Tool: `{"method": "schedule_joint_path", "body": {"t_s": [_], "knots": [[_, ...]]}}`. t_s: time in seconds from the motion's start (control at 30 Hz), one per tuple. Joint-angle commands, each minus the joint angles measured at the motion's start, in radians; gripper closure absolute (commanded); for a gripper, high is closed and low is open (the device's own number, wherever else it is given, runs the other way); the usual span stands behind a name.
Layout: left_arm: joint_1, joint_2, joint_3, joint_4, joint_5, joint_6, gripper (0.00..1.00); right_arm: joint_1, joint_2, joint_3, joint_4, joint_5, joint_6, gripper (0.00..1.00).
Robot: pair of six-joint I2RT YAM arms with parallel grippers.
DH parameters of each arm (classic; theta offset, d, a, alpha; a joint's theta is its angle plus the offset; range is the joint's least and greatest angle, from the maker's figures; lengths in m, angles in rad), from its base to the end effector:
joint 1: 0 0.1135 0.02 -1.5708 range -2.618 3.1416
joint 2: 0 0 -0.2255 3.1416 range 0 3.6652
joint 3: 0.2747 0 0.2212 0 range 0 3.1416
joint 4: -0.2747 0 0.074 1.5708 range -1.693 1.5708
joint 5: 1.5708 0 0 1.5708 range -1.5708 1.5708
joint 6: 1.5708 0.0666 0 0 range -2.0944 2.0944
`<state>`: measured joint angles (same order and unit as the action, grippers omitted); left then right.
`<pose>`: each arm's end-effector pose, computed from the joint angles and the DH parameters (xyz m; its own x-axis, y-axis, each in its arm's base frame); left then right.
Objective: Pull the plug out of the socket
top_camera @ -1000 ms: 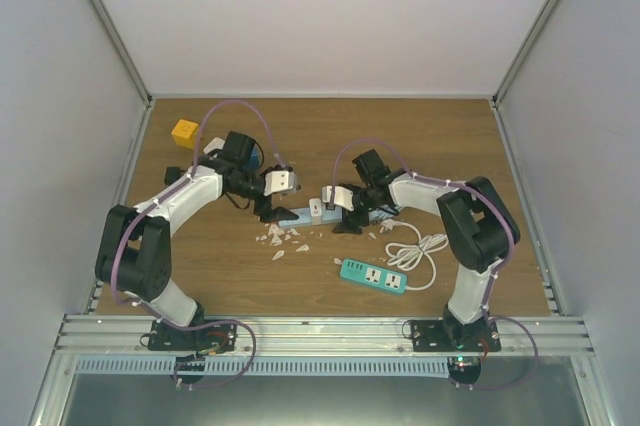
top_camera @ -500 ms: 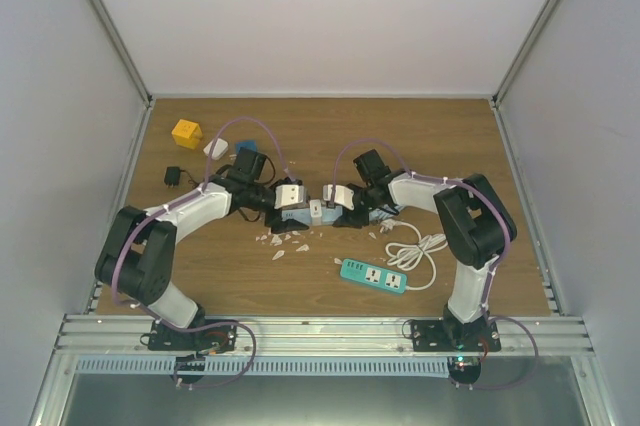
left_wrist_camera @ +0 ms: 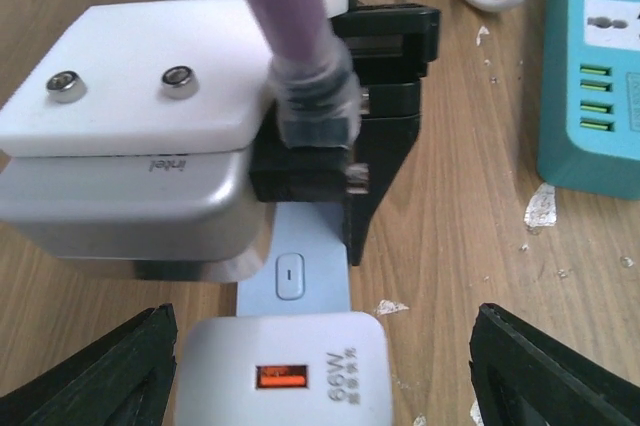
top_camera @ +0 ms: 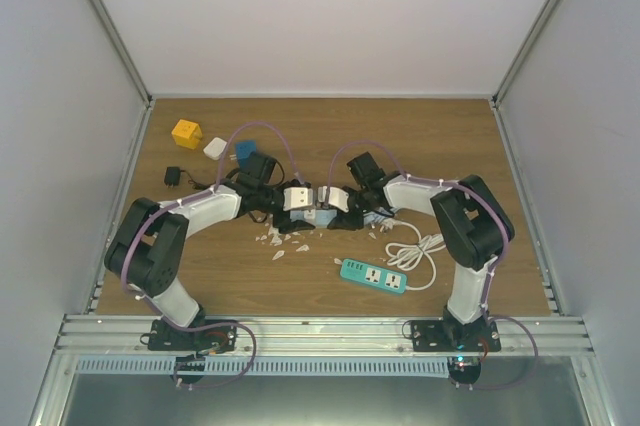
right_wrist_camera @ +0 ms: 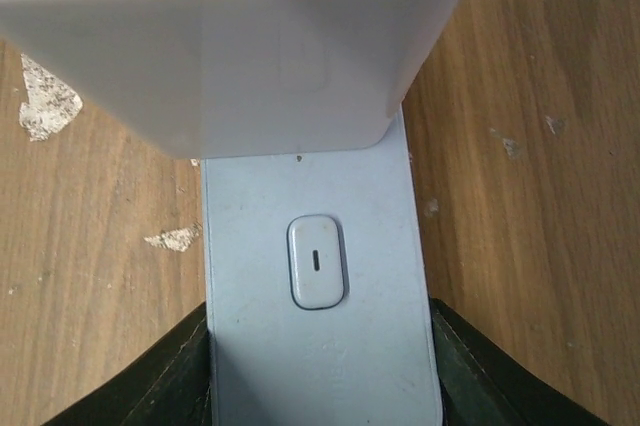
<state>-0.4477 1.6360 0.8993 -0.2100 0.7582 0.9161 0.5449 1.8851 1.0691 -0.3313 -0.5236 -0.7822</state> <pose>0.2544 -0.1730 0.1406 0.0912 0.5951 -0.7985 0.9922 0.0140 0.1238 0.2679 0.2013 0.0939 -0.1128 -0.7821 -0.6128 -0.9926 0.1168 0.0337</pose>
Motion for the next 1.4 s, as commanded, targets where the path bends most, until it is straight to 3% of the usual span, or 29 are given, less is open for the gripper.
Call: {"method": "schedule_joint_path", "body": {"t_s": [0.0, 0.27, 0.67, 0.83, 1.13, 1.37], "knots": [[-0.008, 0.007, -0.028, 0.079, -0.036, -0.01, 0.2, 0.029, -0.01, -0.021, 0.038, -0.001, 0.017, 0.58], [-0.002, 0.007, -0.045, 0.035, -0.014, 0.031, 0.31, 0.041, -0.006, -0.027, 0.047, 0.023, 0.033, 0.64], [0.012, -0.038, -0.029, 0.015, 0.086, -0.005, 0.57, 0.041, -0.003, -0.024, 0.047, 0.03, 0.048, 0.76], [0.014, -0.053, -0.031, -0.001, 0.125, 0.015, 0.6, 0.041, 0.004, -0.02, 0.045, 0.035, 0.049, 0.8], [-0.008, -0.12, -0.113, 0.085, 0.025, 0.103, 0.63, 0.041, 0.031, 0.004, 0.022, 0.055, 0.058, 0.9], [0.032, -0.06, -0.02, -0.001, 0.157, -0.043, 0.67, 0.041, 0.029, -0.015, 0.046, 0.104, 0.06, 0.92]]}}
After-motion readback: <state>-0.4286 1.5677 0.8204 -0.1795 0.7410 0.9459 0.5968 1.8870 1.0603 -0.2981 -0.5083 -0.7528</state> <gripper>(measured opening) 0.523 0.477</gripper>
